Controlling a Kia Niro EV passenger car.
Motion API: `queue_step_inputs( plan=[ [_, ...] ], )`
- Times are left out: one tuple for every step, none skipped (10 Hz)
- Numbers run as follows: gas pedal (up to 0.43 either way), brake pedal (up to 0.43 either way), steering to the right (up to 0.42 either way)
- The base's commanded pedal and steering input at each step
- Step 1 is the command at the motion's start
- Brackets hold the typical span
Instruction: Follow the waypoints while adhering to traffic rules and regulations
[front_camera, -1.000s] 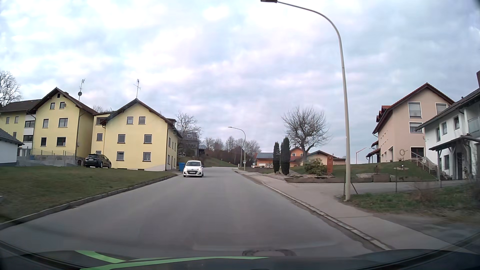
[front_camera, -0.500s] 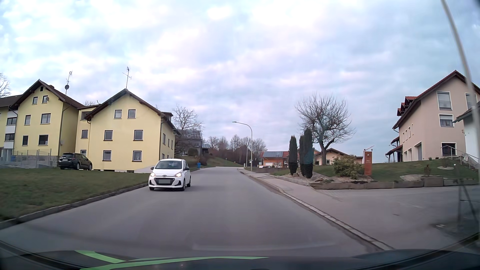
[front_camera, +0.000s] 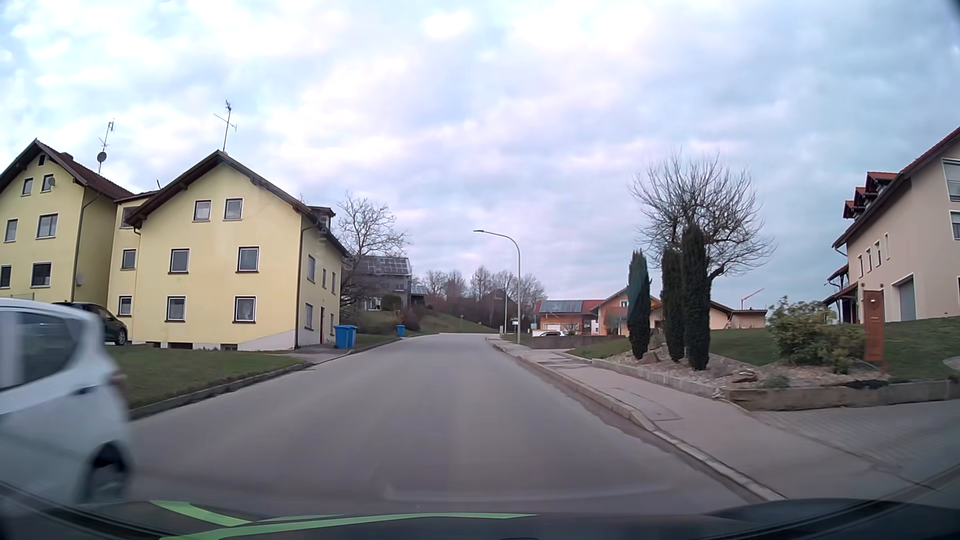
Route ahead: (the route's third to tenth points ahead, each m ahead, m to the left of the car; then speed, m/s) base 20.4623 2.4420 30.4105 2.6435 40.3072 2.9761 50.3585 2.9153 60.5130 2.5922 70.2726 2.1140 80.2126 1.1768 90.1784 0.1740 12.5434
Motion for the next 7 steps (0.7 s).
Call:
queue_step_inputs(
  plan=[
    [0.287,0.000,-0.013],
    [0.287,0.000,-0.009],
    [0.287,0.000,-0.006],
    [0.287,0.000,-0.006],
    [0.287,0.000,-0.006],
    [0.287,0.000,-0.006],
    [0.287,0.000,-0.006]
  ],
)
